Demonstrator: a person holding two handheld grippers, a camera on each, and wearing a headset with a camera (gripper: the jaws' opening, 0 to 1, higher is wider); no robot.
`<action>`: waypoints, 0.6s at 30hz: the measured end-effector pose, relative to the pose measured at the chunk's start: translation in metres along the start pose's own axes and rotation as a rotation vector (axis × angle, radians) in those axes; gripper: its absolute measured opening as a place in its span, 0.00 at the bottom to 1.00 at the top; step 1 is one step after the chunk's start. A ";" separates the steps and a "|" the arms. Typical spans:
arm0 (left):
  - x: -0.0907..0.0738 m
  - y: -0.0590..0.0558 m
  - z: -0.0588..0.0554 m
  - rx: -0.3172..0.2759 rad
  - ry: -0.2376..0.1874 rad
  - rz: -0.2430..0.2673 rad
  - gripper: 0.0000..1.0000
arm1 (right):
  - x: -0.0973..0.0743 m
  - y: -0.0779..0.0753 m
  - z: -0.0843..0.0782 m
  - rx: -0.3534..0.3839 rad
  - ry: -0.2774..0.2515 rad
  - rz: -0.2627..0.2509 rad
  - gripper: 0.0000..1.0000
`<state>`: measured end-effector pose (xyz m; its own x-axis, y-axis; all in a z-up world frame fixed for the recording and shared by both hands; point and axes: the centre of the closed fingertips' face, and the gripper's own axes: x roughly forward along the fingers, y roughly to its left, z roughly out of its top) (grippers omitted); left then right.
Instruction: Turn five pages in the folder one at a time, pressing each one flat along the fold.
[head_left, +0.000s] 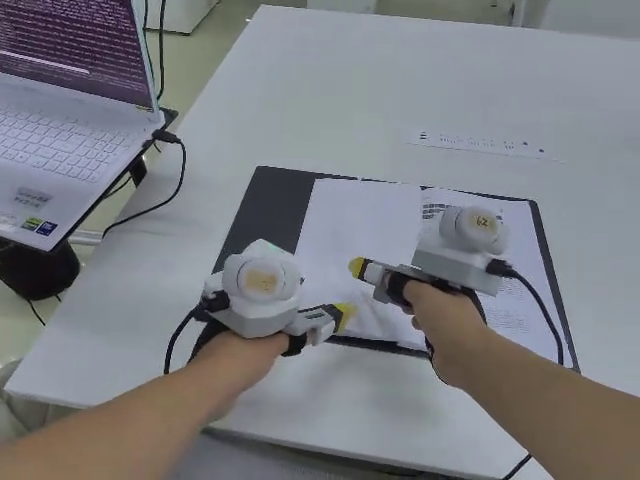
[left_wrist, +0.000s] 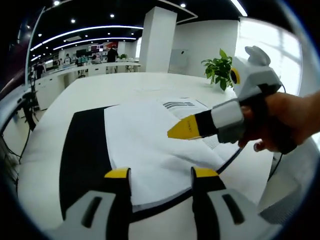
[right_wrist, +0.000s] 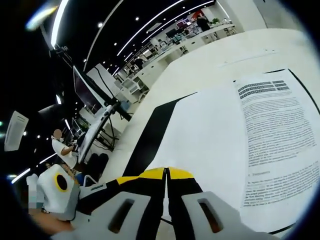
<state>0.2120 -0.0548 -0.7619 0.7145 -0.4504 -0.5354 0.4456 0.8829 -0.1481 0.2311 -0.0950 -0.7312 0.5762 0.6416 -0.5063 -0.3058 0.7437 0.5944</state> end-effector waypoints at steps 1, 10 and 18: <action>0.002 0.002 -0.002 0.007 0.005 0.013 0.46 | -0.002 -0.005 0.001 0.004 -0.004 -0.006 0.00; 0.006 0.017 -0.022 0.082 0.028 0.103 0.39 | -0.017 -0.046 0.016 0.025 -0.097 -0.036 0.00; 0.003 0.017 -0.026 0.059 -0.001 0.108 0.39 | -0.014 -0.072 0.028 -0.060 -0.165 -0.059 0.00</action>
<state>0.2077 -0.0378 -0.7879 0.7603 -0.3532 -0.5451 0.3971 0.9169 -0.0401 0.2665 -0.1626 -0.7491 0.7096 0.5607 -0.4268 -0.3096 0.7922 0.5259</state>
